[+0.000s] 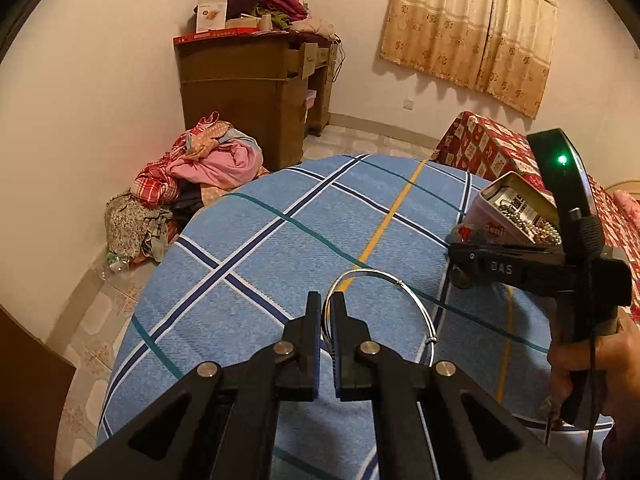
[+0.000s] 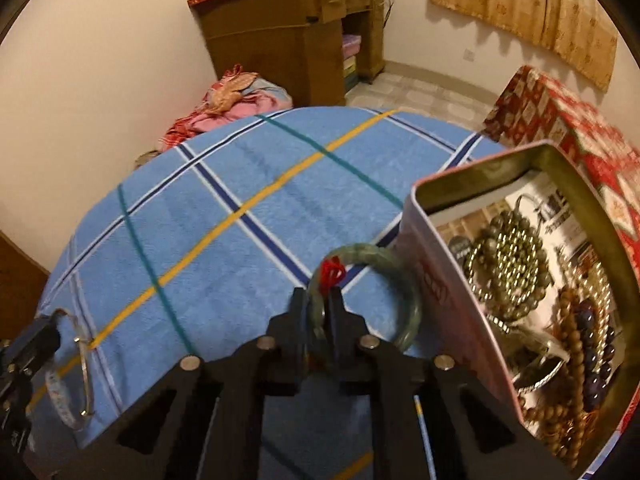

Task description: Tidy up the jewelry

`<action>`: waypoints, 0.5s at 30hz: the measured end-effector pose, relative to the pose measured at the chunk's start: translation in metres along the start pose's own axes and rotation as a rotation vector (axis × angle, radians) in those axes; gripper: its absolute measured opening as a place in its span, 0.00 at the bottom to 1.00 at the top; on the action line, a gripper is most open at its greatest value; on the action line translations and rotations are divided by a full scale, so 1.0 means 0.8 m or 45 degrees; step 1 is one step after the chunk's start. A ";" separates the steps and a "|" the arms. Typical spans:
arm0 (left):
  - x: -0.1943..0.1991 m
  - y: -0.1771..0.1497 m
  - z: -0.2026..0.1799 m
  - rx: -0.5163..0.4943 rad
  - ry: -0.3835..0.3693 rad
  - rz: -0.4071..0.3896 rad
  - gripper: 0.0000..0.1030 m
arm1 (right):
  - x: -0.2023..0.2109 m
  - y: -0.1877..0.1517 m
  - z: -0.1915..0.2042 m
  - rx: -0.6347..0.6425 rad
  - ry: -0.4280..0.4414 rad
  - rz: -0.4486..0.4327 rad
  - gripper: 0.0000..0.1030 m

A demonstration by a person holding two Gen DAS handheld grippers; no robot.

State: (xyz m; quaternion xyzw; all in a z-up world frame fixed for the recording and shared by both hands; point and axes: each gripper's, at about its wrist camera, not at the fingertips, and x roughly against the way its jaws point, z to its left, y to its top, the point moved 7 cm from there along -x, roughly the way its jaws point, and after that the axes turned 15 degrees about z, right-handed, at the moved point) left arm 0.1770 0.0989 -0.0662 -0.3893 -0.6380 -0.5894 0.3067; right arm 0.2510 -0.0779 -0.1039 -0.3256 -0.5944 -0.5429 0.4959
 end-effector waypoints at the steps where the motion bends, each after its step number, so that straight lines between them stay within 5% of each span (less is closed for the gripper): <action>1: 0.004 0.000 -0.002 -0.001 -0.005 -0.007 0.03 | 0.005 -0.004 -0.002 -0.013 0.017 -0.005 0.12; 8: 0.034 -0.005 -0.012 -0.021 -0.016 -0.055 0.03 | 0.098 -0.048 0.005 -0.143 0.355 -0.231 0.12; 15: 0.066 -0.013 -0.039 -0.083 -0.043 -0.100 0.03 | 0.178 -0.100 0.031 -0.177 0.425 -0.397 0.12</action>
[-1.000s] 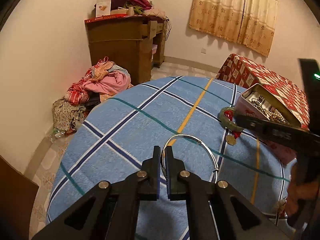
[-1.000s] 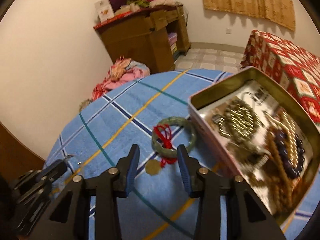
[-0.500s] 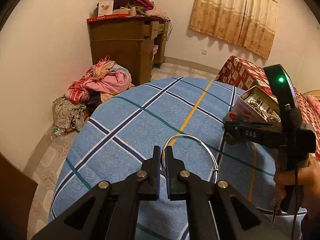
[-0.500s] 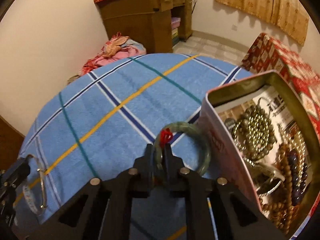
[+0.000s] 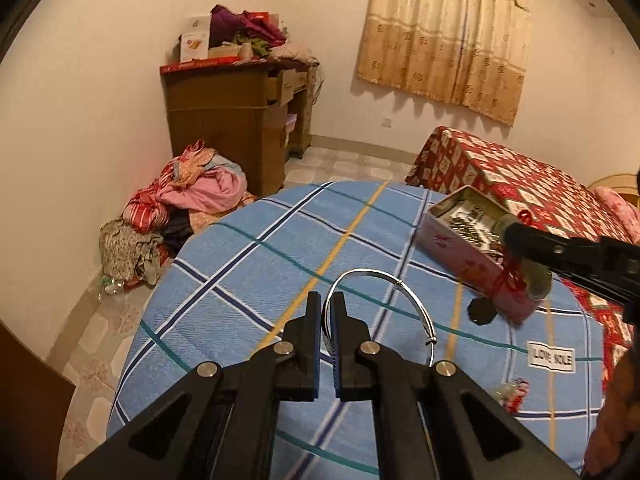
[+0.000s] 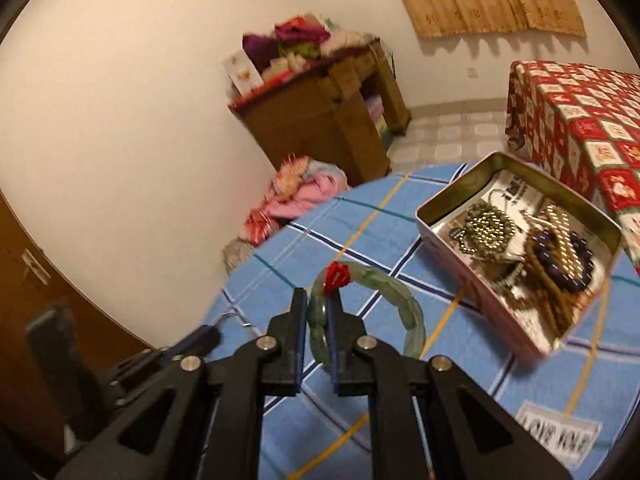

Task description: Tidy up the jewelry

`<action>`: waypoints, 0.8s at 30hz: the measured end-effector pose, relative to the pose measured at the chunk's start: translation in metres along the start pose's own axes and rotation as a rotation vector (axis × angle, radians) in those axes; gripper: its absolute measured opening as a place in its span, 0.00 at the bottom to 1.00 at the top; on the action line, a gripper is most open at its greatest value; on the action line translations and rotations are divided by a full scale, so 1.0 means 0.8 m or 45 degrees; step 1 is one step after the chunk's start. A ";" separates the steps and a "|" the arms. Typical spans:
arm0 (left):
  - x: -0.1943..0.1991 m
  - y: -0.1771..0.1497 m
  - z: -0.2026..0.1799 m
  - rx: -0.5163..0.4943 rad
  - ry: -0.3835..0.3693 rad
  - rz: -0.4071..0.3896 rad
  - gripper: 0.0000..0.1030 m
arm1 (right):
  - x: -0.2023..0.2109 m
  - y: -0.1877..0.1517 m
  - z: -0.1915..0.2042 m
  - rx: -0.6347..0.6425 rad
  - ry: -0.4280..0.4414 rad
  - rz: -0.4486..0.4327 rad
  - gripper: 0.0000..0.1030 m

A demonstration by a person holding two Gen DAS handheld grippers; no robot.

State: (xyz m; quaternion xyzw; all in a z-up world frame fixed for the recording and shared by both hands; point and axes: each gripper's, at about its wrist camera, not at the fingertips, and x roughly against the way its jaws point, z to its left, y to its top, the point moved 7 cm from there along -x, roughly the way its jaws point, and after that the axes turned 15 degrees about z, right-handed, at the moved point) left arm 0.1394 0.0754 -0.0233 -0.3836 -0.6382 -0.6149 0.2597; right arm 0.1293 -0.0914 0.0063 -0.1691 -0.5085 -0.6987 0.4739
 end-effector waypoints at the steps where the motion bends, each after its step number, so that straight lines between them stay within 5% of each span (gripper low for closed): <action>1: 0.004 -0.001 -0.004 -0.009 -0.006 -0.002 0.03 | 0.008 -0.004 0.005 -0.001 0.015 -0.020 0.12; 5: 0.015 -0.009 -0.012 -0.025 -0.006 -0.007 0.03 | 0.024 -0.020 0.017 -0.026 0.141 -0.024 0.12; 12: 0.025 -0.025 -0.001 -0.030 0.026 -0.004 0.03 | -0.028 -0.068 -0.004 -0.074 0.111 0.173 0.12; 15: 0.024 -0.031 0.005 -0.017 0.030 0.011 0.03 | -0.052 -0.067 -0.003 -0.014 0.020 0.204 0.17; 17: 0.026 -0.033 0.008 -0.013 0.036 0.013 0.03 | -0.061 -0.061 -0.004 -0.027 0.061 0.226 0.23; 20: 0.027 -0.034 0.014 -0.007 0.041 0.007 0.03 | -0.052 -0.045 -0.008 -0.034 0.042 0.156 0.34; 24: 0.024 -0.032 0.020 0.009 0.038 0.007 0.03 | -0.039 -0.045 -0.022 -0.051 -0.030 0.110 0.36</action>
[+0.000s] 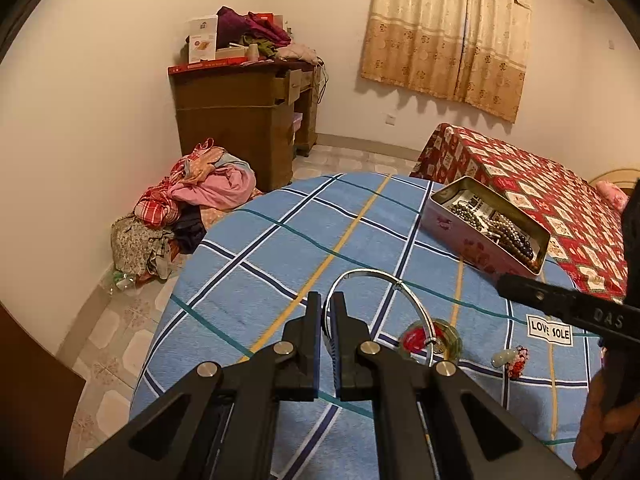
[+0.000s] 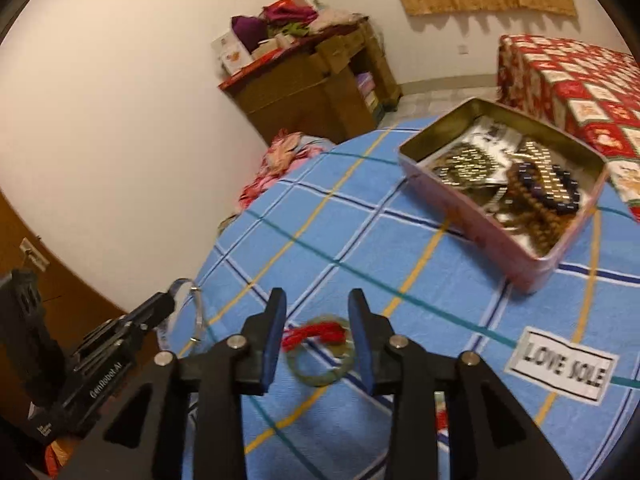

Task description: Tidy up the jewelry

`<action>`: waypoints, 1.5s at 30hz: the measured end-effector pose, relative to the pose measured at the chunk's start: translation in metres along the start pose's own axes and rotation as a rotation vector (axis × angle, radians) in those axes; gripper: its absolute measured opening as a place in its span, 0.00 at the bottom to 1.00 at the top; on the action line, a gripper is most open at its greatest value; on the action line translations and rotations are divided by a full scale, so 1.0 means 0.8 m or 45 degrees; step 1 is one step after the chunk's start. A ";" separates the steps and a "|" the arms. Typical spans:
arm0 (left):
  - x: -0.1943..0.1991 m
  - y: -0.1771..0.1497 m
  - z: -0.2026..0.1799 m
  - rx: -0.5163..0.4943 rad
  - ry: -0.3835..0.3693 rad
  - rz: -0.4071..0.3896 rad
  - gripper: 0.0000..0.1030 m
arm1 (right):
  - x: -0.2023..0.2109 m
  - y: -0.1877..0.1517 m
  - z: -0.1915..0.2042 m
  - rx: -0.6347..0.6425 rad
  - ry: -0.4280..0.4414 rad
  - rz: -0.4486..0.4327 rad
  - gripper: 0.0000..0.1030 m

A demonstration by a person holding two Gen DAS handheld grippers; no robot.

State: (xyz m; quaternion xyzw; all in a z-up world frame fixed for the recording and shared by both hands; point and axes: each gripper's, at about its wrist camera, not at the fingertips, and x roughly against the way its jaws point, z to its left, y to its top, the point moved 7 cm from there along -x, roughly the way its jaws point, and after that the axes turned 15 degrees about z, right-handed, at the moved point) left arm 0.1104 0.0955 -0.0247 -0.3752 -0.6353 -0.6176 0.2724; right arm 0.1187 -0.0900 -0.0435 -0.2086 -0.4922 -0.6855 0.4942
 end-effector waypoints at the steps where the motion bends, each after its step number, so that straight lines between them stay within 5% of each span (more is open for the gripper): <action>1: -0.001 0.000 0.001 0.001 0.001 0.001 0.03 | 0.000 -0.002 -0.003 -0.001 -0.011 0.003 0.36; 10: -0.009 -0.003 0.005 0.003 0.002 0.018 0.03 | -0.053 -0.034 0.001 0.089 -0.174 0.149 0.32; 15: -0.008 -0.002 0.016 0.026 0.015 0.018 0.03 | -0.086 -0.045 -0.004 0.118 -0.311 0.254 0.15; 26: -0.002 -0.002 0.015 0.041 -0.006 0.007 0.03 | -0.001 -0.037 0.010 0.045 -0.186 0.031 0.10; 35: 0.008 -0.001 0.010 0.024 -0.015 -0.012 0.03 | 0.044 -0.013 0.025 -0.044 0.097 -0.125 0.10; 45: 0.005 -0.002 -0.014 -0.045 -0.015 -0.008 0.03 | 0.062 -0.015 -0.004 -0.125 0.033 -0.181 0.10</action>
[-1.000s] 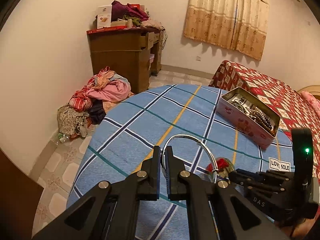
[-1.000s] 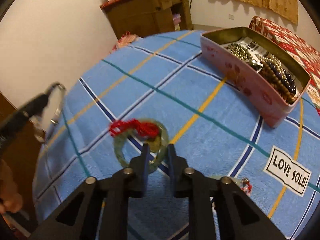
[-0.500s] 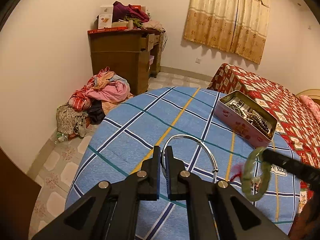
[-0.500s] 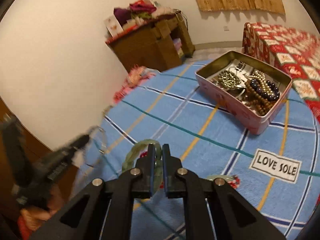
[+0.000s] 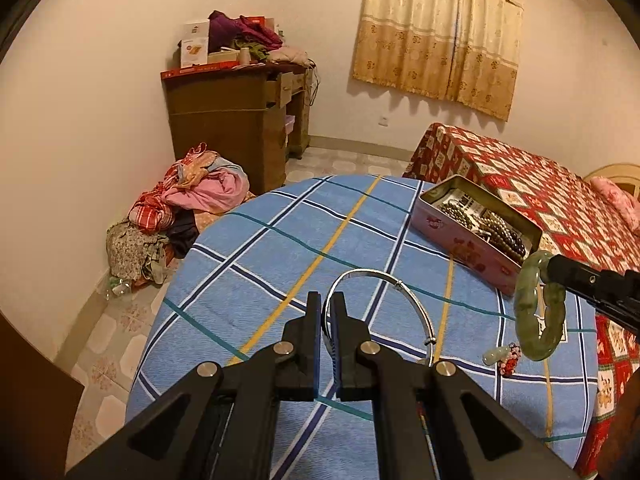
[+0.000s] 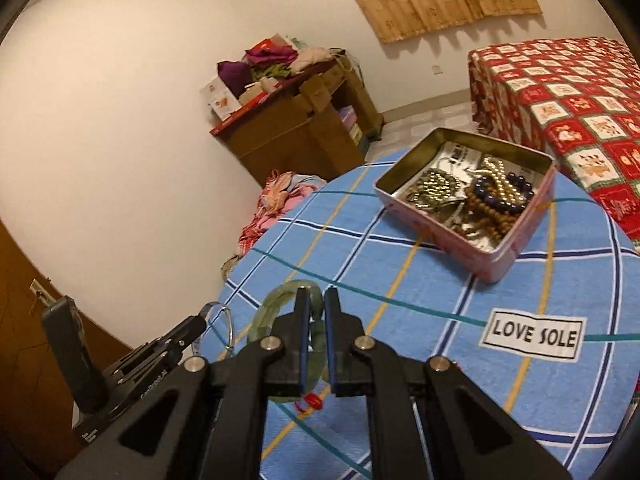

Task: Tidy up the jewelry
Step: 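Carry silver and jade bangles into the pink tin and open both tools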

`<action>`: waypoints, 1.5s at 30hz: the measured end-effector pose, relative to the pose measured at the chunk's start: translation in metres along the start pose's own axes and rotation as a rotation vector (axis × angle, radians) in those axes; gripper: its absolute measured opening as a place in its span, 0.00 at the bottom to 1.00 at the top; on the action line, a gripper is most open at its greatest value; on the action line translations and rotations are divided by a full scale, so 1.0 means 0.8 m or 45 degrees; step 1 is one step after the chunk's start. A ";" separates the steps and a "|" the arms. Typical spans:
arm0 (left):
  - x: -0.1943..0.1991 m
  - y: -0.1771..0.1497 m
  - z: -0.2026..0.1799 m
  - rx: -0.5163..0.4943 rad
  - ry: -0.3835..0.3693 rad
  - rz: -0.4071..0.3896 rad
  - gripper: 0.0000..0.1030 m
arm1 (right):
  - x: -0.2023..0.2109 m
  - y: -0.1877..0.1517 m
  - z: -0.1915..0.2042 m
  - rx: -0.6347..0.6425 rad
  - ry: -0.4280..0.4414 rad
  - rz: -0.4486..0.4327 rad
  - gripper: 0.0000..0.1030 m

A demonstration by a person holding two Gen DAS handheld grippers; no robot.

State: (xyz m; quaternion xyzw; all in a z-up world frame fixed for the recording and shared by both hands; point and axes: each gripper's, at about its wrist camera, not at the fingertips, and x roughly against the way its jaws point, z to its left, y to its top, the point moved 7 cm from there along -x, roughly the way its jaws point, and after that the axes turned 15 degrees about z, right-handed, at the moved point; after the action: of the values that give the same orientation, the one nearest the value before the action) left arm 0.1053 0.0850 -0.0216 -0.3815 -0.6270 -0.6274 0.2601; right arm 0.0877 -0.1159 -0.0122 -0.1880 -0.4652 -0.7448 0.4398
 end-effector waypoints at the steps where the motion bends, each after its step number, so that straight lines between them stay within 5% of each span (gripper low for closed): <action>1: -0.001 0.000 -0.003 -0.008 0.002 0.003 0.03 | 0.002 -0.001 -0.003 -0.006 -0.001 -0.002 0.10; 17: -0.001 0.009 -0.058 -0.137 -0.001 -0.005 0.03 | 0.075 0.003 -0.049 -0.078 -0.120 -0.151 0.10; 28: -0.008 0.022 -0.119 -0.243 -0.166 0.013 0.03 | 0.110 0.022 -0.089 -0.134 -0.206 -0.221 0.10; 37: -0.019 0.104 -0.175 -0.285 -0.227 -0.098 0.03 | 0.110 0.105 -0.107 -0.114 -0.247 -0.318 0.10; 45: -0.098 0.171 -0.211 -0.244 -0.226 -0.056 0.03 | 0.049 0.180 -0.156 -0.158 -0.265 -0.303 0.10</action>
State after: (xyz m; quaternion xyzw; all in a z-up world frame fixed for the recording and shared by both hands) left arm 0.2343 -0.1037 0.0087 -0.4449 -0.5929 -0.6538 0.1521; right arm 0.2021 -0.2680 0.0292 -0.2348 -0.4802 -0.7955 0.2855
